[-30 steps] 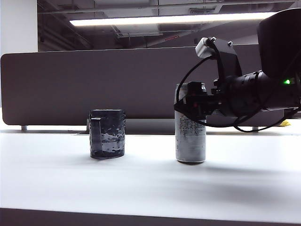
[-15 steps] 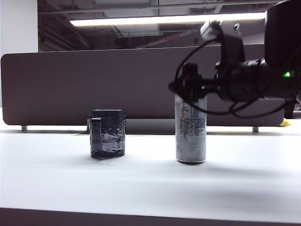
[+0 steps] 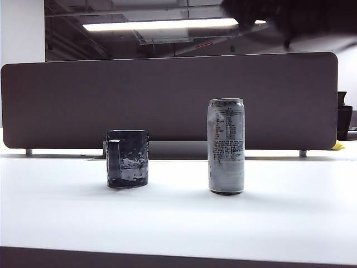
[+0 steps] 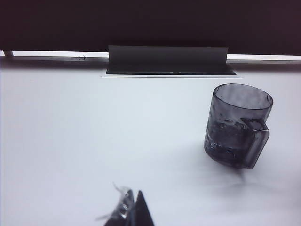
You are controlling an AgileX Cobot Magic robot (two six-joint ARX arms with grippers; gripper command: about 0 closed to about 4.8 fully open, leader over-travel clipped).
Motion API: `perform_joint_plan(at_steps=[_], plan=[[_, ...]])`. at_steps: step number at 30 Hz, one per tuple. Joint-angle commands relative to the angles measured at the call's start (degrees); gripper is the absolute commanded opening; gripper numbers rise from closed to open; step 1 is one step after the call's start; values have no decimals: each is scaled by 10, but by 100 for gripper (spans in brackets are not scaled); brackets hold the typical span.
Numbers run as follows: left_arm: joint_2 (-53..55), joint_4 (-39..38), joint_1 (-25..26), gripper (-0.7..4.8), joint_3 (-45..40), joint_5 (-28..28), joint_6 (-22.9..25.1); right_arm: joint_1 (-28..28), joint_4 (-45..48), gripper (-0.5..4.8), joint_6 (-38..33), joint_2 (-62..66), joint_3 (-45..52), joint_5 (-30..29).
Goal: Pick up the metal can, pour some water into the cup, then place the can back on the table.
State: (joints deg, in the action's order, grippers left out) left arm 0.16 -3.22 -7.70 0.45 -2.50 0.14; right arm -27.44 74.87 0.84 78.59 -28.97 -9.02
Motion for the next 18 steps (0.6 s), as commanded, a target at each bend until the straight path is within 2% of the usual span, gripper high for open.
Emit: perform_joint_plan(at_steps=[1, 6, 18], plan=[[1, 7, 0, -5, 1, -2, -2, 0, -53, 81, -4, -73, -2, 0], [1, 7, 0, -5, 1, -2, -2, 0, -171, -7, -2, -200, -2, 27], [1, 7, 5, -5, 1, -2, -2, 0, -574, -6, -2, -526, -2, 168]])
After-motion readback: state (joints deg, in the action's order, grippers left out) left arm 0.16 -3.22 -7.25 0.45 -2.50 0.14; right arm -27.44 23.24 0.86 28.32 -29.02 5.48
